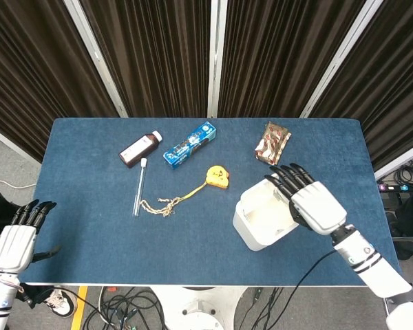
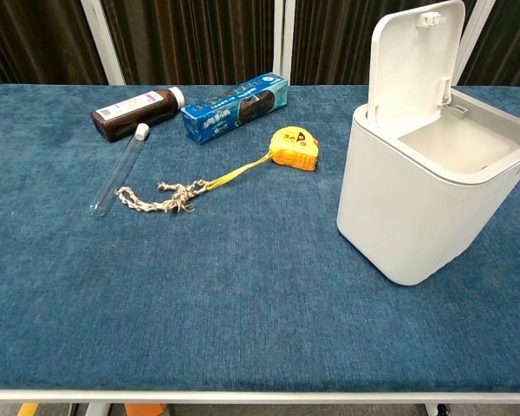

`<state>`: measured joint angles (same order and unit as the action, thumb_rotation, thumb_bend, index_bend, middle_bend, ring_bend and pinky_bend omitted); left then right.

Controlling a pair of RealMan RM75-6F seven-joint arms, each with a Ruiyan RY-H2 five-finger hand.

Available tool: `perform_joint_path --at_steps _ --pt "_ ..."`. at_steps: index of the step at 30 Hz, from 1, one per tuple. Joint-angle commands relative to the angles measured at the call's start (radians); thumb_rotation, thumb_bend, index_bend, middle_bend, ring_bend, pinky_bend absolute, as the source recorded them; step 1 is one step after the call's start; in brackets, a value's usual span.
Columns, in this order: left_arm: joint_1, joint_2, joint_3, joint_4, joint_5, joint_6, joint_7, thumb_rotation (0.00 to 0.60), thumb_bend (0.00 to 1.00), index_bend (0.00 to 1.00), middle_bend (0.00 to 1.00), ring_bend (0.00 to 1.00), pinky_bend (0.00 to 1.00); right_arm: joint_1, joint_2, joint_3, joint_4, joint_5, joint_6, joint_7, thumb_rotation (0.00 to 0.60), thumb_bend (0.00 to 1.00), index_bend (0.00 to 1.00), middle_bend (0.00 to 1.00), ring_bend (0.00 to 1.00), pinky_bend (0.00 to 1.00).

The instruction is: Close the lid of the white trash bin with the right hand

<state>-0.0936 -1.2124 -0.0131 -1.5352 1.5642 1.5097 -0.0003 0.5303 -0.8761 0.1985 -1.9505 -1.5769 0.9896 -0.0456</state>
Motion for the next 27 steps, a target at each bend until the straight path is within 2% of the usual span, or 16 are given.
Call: perform_joint_path --at_steps 1,18,25,27 --pt "0.001 -0.002 -0.002 0.001 -0.003 0.001 -0.001 0.600 0.00 0.15 0.14 0.06 0.14 0.071 0.044 0.025 -0.054 0.066 -0.089 -0.021 0.600 0.89 0.00 0.00 0.00 0.00" --pt "0.000 -0.001 -0.002 0.007 -0.005 0.000 -0.013 0.600 0.00 0.15 0.14 0.06 0.14 0.142 0.044 0.009 -0.075 0.186 -0.182 -0.076 0.600 0.93 0.00 0.03 0.00 0.00" --pt "0.001 0.001 -0.001 0.006 -0.004 -0.001 -0.012 0.600 0.00 0.15 0.14 0.06 0.14 0.143 0.045 -0.004 -0.080 0.185 -0.173 -0.078 0.600 0.96 0.00 0.11 0.00 0.00" --pt "0.001 0.002 -0.001 0.005 -0.004 0.001 -0.013 0.600 0.00 0.15 0.14 0.06 0.14 0.142 0.051 -0.008 -0.084 0.184 -0.170 -0.078 0.600 0.96 0.00 0.15 0.03 0.04"
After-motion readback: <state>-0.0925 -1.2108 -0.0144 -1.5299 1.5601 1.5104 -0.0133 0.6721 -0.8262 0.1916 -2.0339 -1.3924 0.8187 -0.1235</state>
